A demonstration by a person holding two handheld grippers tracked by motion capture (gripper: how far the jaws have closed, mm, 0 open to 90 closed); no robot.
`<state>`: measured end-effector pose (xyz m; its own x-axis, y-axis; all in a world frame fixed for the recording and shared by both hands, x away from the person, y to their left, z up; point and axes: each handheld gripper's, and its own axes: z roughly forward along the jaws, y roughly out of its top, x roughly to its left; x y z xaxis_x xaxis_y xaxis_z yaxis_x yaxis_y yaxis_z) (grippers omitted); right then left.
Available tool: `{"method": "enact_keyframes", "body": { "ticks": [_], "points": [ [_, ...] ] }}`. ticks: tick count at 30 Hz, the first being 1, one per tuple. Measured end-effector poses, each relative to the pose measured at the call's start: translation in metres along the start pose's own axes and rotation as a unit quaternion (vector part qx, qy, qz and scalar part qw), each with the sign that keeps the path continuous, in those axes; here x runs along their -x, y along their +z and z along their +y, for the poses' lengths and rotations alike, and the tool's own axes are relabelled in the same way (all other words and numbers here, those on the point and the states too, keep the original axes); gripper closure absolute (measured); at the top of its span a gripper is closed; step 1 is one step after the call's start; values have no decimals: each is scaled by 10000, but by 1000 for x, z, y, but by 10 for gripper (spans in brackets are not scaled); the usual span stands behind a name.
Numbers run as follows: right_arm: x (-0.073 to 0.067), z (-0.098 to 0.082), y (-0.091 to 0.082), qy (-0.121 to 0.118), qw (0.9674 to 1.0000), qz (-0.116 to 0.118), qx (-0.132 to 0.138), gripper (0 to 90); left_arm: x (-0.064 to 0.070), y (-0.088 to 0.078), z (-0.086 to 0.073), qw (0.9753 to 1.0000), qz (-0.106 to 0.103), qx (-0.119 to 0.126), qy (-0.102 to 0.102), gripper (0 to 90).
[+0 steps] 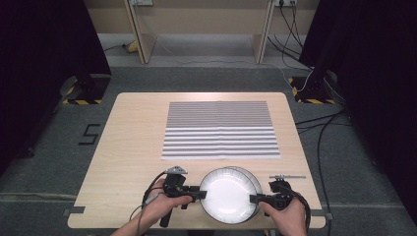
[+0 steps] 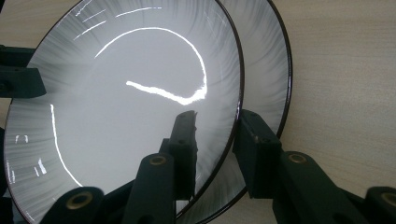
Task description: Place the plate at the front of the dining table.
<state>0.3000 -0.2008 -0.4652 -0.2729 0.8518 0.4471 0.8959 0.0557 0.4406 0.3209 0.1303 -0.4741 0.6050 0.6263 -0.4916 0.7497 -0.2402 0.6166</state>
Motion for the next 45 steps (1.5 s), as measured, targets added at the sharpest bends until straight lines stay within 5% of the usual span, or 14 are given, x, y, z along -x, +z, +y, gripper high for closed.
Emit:
{"method": "enact_keyframes", "body": {
  "ticks": [4,6,7,12,19,24,31,40,45],
  "points": [
    [0,-3,-1,-13,10000,56,4,708,1,4,-5,9994,-230,-105,-256,597],
    [0,-7,7,193,9992,314,-127,693,2,7,-7,9980,-412,-177,-443,580],
    [0,-9,12,198,9994,285,-14,687,4,10,-8,9986,-265,-242,-399,572],
    [3,-9,17,365,9987,328,169,717,3,10,-3,9984,-216,-375,-372,573],
    [9,-3,9,478,9973,338,447,797,10,11,8,9992,99,-366,144,639],
    [13,-2,7,645,9945,477,673,834,9,12,10,9989,199,-370,190,668],
    [11,2,1,568,9921,441,1032,853,6,12,16,9994,255,-85,199,738],
    [3,6,-2,266,9879,358,1488,857,-5,6,23,9983,136,485,-287,794],
    [-3,11,-8,-11,9861,303,1635,861,-6,3,29,9975,155,674,-126,800]
  ]
}}
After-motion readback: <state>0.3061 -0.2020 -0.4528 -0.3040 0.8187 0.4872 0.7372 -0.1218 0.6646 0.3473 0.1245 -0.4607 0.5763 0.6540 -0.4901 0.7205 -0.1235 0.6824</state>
